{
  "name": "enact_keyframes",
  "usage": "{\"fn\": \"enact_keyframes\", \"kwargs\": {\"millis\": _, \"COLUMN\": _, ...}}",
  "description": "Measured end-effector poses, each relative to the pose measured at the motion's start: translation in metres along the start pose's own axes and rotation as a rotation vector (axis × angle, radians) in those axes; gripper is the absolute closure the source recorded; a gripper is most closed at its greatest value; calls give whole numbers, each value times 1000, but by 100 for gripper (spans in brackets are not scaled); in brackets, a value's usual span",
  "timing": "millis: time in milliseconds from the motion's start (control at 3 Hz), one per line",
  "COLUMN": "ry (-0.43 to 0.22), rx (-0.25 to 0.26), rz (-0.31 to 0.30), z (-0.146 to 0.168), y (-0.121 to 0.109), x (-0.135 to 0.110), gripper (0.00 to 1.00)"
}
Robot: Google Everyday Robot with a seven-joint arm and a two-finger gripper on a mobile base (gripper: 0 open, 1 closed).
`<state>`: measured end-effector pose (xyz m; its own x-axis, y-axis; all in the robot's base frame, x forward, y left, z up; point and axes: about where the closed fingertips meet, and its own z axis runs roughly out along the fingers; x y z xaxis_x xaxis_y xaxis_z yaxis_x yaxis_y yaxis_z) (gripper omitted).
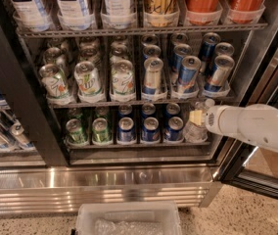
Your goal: Pick water bottle from bottom shelf of fridge
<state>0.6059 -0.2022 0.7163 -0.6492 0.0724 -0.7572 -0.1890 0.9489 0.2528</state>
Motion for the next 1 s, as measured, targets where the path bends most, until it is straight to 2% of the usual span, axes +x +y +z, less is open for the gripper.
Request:
{"fn": "enact_keyframes", "kwargs": {"millis": 333, "ry": 26, "rx": -46, "rz": -11, "z": -7, "y": 6, "x": -4, "gripper": 100}}
{"fn": "enact_keyframes", "kwargs": {"millis": 1000, "ry": 50, "rx": -30, "rz": -30, "z": -13, "y": 5, "x": 4, "gripper": 100}}
